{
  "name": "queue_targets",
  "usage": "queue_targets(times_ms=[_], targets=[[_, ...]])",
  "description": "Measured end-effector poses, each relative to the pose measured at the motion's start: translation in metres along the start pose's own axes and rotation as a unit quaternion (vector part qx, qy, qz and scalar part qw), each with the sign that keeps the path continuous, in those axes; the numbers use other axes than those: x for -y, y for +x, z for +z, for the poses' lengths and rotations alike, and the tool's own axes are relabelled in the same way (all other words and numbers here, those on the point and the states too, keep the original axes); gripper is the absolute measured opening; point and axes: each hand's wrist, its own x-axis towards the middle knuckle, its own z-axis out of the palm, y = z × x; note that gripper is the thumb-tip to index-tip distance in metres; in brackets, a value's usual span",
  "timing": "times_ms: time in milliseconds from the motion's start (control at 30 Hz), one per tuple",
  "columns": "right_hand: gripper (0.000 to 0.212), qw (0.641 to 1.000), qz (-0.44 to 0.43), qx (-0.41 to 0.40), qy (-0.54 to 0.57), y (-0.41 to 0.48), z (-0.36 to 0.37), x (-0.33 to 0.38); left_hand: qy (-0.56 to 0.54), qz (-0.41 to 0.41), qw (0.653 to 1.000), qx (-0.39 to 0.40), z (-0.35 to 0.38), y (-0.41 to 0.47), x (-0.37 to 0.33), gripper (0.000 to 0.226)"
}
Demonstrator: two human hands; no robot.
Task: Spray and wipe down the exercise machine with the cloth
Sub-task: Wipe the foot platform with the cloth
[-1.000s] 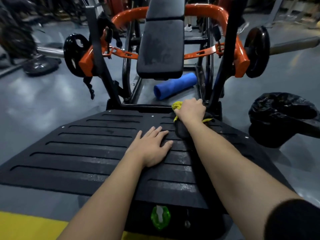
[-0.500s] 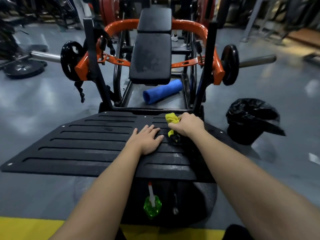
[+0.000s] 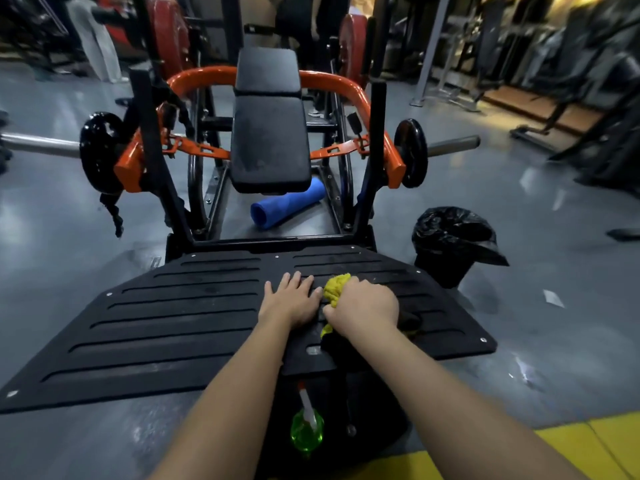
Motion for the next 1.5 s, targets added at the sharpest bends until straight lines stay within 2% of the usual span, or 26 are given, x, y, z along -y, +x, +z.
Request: queue_targets(times_ms=[233, 367, 467, 533, 600, 700, 767, 833, 1000, 1133, 1267, 1500], targets=[[0.061, 0.996, 0.052, -0.052, 0.042, 0.015, 0.014, 0.008, -0.012, 0.004, 1.0, -0.011, 0.005, 0.007, 0.003, 0.06], [0.073, 0.993, 0.047, -0.091, 0.065, 0.021, 0.019, 0.009, -0.017, 0.007, 1.0, -0.019, 0.006, 0.01, 0.001, 0.058], [0.077, 0.992, 0.042, -0.088, 0.084, 0.026, 0.021, 0.008, -0.013, 0.013, 1.0, -0.009, 0.003, 0.009, 0.001, 0.057], [0.072, 0.991, 0.013, -0.071, 0.109, 0.026, 0.019, 0.002, -0.024, 0.016, 1.0, 0.001, -0.002, 0.007, 0.002, 0.057], [0.072, 0.988, -0.025, -0.019, 0.153, 0.022, 0.016, -0.01, -0.08, 0.028, 0.996, 0.005, -0.011, 0.0, 0.003, 0.058], [0.081, 0.984, -0.087, 0.037, 0.152, 0.005, 0.015, -0.03, -0.172, 0.038, 0.984, -0.001, -0.021, -0.016, 0.006, 0.059], [0.089, 0.987, -0.114, 0.029, 0.113, -0.008, 0.016, -0.035, -0.189, 0.025, 0.981, -0.029, -0.021, -0.023, 0.011, 0.066], [0.091, 0.99, -0.116, 0.002, 0.074, -0.014, 0.016, -0.033, -0.16, 0.015, 0.986, -0.052, -0.017, -0.033, 0.017, 0.064], [0.076, 0.995, -0.077, -0.016, 0.063, -0.006, 0.012, -0.017, -0.031, -0.021, 0.998, -0.049, -0.005, -0.066, 0.021, 0.062], [0.065, 0.995, -0.052, -0.04, 0.08, 0.011, 0.016, -0.007, -0.015, -0.051, 0.996, -0.067, 0.002, -0.067, 0.02, 0.06], [0.054, 0.99, -0.08, -0.08, 0.083, 0.029, 0.025, 0.001, -0.012, -0.06, 0.995, -0.083, 0.006, -0.061, 0.024, 0.058], [0.05, 0.985, -0.119, -0.054, 0.117, 0.029, 0.023, -0.012, -0.023, -0.059, 0.993, -0.098, 0.001, -0.065, 0.022, 0.053]])
